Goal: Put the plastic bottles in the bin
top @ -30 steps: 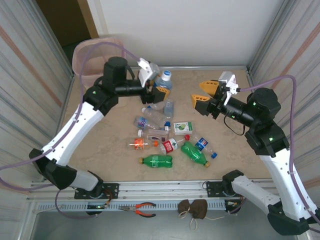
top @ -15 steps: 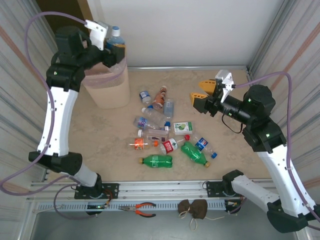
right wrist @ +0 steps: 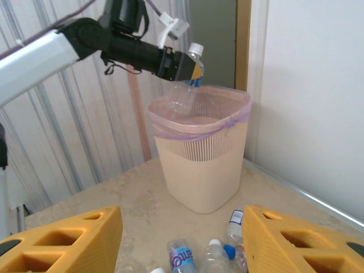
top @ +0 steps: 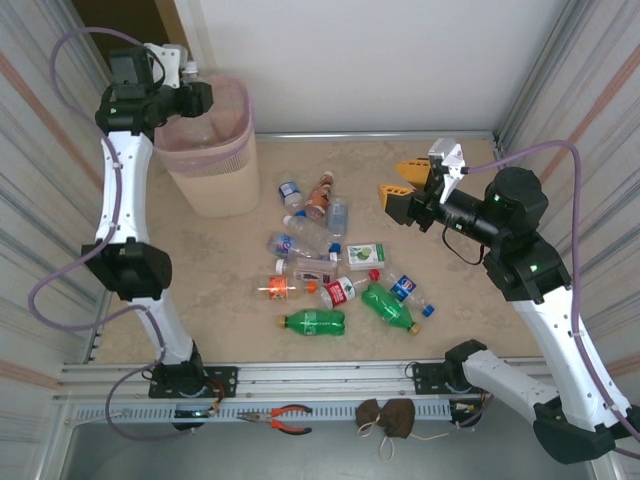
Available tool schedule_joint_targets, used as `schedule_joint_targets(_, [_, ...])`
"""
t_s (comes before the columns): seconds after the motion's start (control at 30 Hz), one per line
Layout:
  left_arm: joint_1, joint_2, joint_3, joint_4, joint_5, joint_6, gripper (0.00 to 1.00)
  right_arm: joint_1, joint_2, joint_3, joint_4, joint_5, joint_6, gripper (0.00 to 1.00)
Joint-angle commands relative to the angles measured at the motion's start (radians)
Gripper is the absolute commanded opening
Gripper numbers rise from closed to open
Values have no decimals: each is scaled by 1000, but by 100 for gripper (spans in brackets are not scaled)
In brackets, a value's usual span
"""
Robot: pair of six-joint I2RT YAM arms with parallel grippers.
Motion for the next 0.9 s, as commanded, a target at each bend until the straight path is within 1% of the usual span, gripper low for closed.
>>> schedule_joint_targets(0.0, [7,33,41,-67,-28,-18,57,-1,-16,14,5,11,-9,56])
schedule_joint_targets(0.33, [9,178,39,-218,-48,-3,59,-4,-23,-6,0,16,-10,56])
schedule_joint_targets(0.57, [10,281,40,-254,-45,2,61,-5,-30,-16,-1,19,-10,56])
schedule_joint_targets(0.77, [11,349,40,-261,-45,2,66,-6,-36,-24,-11,34,-10,56])
schedule_joint_targets(0.87, [10,359,34,-256,-39,-4,70,-7,-35,-21,-28,46,-10,56])
